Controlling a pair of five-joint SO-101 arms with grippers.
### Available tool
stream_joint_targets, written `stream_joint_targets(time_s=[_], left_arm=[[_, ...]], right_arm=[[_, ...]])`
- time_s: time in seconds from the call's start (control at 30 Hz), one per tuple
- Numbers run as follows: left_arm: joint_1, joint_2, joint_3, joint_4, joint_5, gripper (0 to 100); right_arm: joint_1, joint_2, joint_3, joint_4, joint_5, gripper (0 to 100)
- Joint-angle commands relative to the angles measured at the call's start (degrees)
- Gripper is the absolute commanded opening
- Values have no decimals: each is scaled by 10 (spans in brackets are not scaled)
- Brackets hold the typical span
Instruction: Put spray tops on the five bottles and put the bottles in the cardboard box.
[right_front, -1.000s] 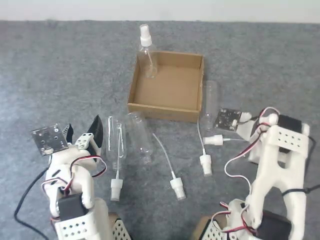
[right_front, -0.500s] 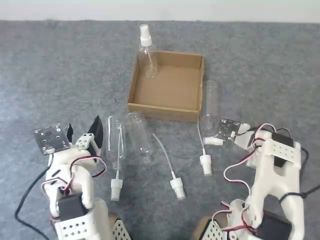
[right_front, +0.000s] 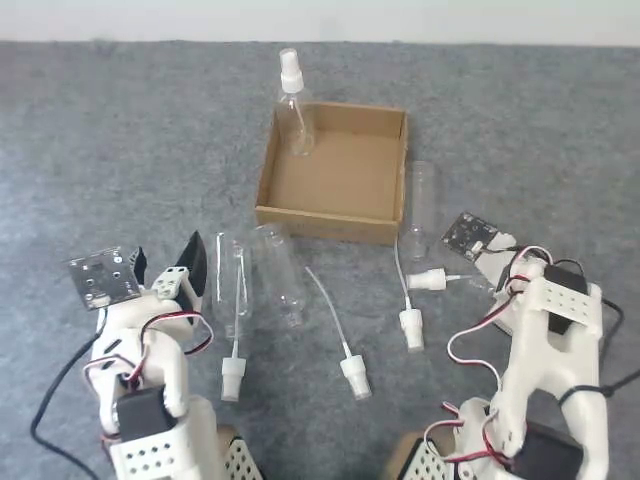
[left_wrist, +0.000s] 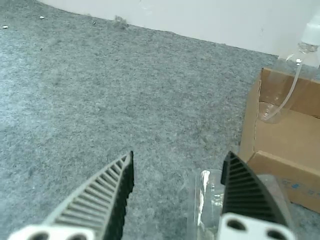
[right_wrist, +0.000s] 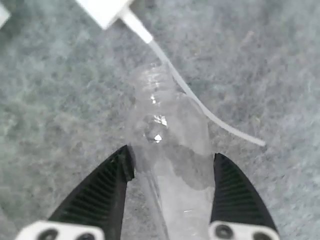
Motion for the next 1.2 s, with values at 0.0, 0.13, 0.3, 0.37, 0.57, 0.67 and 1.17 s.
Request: stream_joint_targets(time_s=[0.0,0.13,0.3,0.37,0.57,0.67,1.17], left_arm=[[-4,6,-3,-4,-6,268],[-4,6,-3,-4,-6,268],[-4,6,-3,-3,-6,268],[-4,6,-5,5,-6,268],[-4,6,-6,6,-7,268],[-4,6,-6,6,-7,269],[-4,6,-5,6,-7,271]], right_arm=[[6,-7,-5,13,-57,133],[-10,-7,-13,55,-115,131],[-22,-1,-55,131,-164,134],[-27,-1,-63,153,-178,134],[-78,-1,-65,165,-244,135],[-114,-1,-65,167,-278,145],[-193,-1,-65,164,-323,279]])
